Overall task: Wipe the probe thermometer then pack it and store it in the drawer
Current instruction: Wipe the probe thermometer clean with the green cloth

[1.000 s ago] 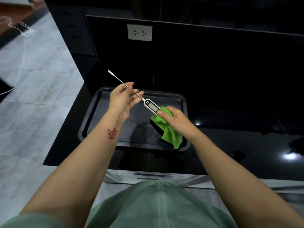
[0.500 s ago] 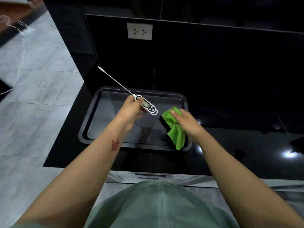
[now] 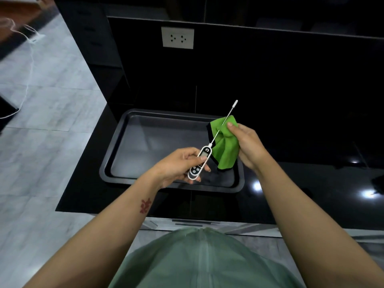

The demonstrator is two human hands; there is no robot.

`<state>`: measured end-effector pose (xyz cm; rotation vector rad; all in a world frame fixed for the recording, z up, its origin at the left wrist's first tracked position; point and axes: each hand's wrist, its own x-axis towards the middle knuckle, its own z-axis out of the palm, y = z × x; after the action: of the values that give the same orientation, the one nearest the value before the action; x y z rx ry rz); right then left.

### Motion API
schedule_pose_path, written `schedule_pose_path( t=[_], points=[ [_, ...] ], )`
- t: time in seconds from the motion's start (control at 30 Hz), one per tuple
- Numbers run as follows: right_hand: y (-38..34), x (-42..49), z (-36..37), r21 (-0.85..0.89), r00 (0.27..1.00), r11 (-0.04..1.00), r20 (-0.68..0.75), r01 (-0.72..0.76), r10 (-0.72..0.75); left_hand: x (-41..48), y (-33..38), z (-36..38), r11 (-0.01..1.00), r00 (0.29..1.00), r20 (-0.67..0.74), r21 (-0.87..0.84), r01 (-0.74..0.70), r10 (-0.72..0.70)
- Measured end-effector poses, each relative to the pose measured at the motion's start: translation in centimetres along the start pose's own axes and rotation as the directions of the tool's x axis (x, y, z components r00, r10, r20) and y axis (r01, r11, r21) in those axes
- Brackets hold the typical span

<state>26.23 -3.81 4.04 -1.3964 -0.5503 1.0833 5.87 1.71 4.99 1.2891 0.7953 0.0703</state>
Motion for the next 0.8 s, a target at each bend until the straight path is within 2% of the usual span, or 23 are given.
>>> schedule_pose_path(
  t=[0.13,0.3,0.53,0.8],
  points=[
    [0.4,0.2,0.6,-0.065,0.995,0.996,-0.068,0.062,-0.066,0.2,0.0,0.2,0.999,1.0,-0.01,0.033,-0.004,0.004],
    [-1.1,1.0,-0.1,-0.034,0.975,0.992,-0.18,0.123,-0.127,0.4,0.9,-0.2,0.992,0.996,-0.072,0.116,-0.048,0.057],
    [0.5,0.1,2.0,-0.097,0.992,0.993,-0.098,0.071,-0.08,1.0,1.3,0.1,0.99,0.99,-0.113,0.124,-0.069,0.083],
    [-0.4,0.9,1.5,-0.165,0.972,0.984,-0.207,0.074,-0.108,0.6,0.7,-0.3,0.984,0.992,-0.109,0.172,-0.041,0.06]
  ],
)
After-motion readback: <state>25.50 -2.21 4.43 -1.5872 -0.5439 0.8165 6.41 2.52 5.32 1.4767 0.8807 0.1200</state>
